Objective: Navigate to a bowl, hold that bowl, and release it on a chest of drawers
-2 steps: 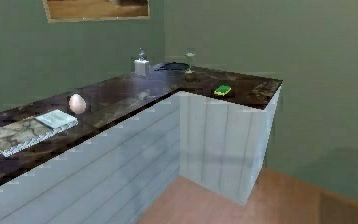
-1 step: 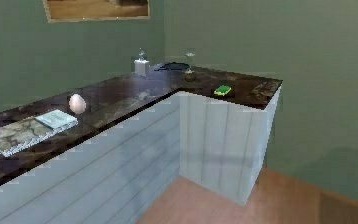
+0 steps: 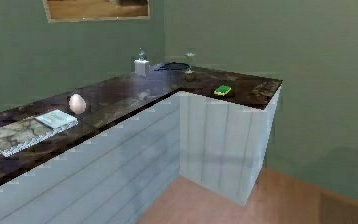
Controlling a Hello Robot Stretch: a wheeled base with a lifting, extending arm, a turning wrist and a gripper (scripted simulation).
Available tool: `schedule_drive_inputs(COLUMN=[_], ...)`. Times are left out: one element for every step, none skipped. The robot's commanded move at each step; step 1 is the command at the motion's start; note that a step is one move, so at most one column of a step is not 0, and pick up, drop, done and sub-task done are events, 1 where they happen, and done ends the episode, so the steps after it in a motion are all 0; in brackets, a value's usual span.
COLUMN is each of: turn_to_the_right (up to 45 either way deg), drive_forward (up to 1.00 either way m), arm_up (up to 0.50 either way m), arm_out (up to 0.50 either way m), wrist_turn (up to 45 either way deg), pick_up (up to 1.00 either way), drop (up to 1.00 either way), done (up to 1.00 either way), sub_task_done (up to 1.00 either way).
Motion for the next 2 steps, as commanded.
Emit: schedule_drive_inputs(turn_to_the_right=[0.0,0.0], drive_forward=[0.0,0.0], arm_up=[-0.28,0.0], arm_out=[0.0,0.0], wrist_turn=[0.0,0.0], pick_up=[0.0,1.0], drop=[0.0,0.0], done=[0.0,0.0], sub_task_done=[0.0,0.0])
